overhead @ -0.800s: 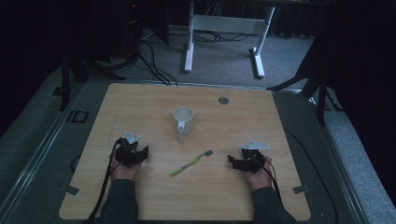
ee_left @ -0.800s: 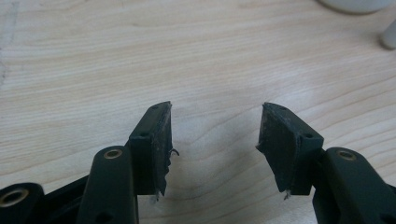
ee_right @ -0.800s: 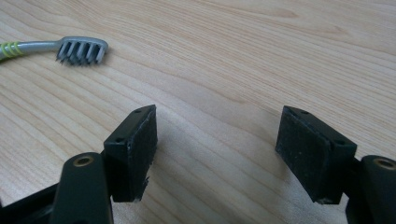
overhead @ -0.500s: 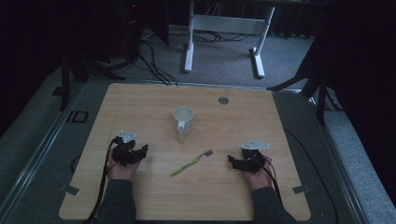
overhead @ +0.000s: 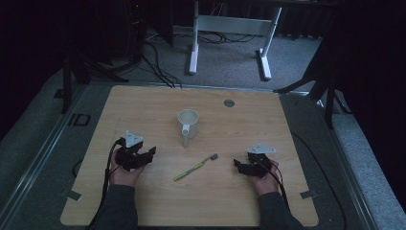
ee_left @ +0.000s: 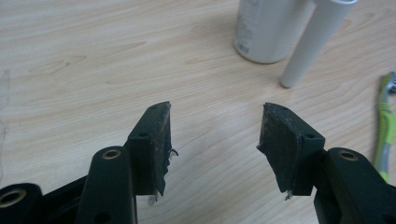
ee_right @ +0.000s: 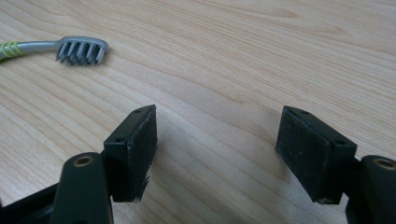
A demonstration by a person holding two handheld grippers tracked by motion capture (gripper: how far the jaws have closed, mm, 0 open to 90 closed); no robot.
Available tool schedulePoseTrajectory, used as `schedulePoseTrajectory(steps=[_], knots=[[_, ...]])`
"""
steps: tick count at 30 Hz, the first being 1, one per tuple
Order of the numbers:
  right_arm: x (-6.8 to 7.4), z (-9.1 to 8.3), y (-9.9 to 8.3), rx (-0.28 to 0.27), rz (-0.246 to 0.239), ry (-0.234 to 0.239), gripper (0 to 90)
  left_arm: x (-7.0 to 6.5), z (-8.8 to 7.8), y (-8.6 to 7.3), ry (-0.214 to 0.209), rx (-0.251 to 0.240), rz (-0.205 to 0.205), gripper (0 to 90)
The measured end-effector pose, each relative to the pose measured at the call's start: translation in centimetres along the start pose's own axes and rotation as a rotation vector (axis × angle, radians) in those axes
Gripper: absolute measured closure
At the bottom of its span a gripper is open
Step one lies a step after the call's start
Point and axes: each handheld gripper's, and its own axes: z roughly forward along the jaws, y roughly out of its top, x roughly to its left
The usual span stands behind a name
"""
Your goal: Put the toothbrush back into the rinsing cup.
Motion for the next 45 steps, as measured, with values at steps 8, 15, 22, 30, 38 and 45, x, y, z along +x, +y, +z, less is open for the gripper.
schedulePoseTrajectory(steps=[8,15,22,30,38,45], knots=[[0.0,0.0,0.0,0.000,0.000,0.000,28.6,-0.1,-0.3,0.3,-0.014,0.001,0.013,44.9],[0.0,0.0,0.0,-0.001,-0.001,0.000,28.6,-0.5,-1.0,0.8,-0.031,-0.006,0.022,45.9],[0.0,0.0,0.0,-0.001,0.000,0.000,28.6,-0.7,-1.2,1.3,-0.041,-0.001,0.039,45.9],[0.0,0.0,0.0,-0.001,0.000,0.000,28.6,-1.1,-1.5,1.8,-0.052,0.001,0.053,45.8],[0.0,0.0,0.0,-0.001,0.001,0.000,28.6,-1.4,-1.5,2.3,-0.067,0.021,0.059,45.9],[0.0,0.0,0.0,-0.001,0.000,0.000,28.6,-1.8,-1.6,2.6,-0.076,0.040,0.073,45.9]])
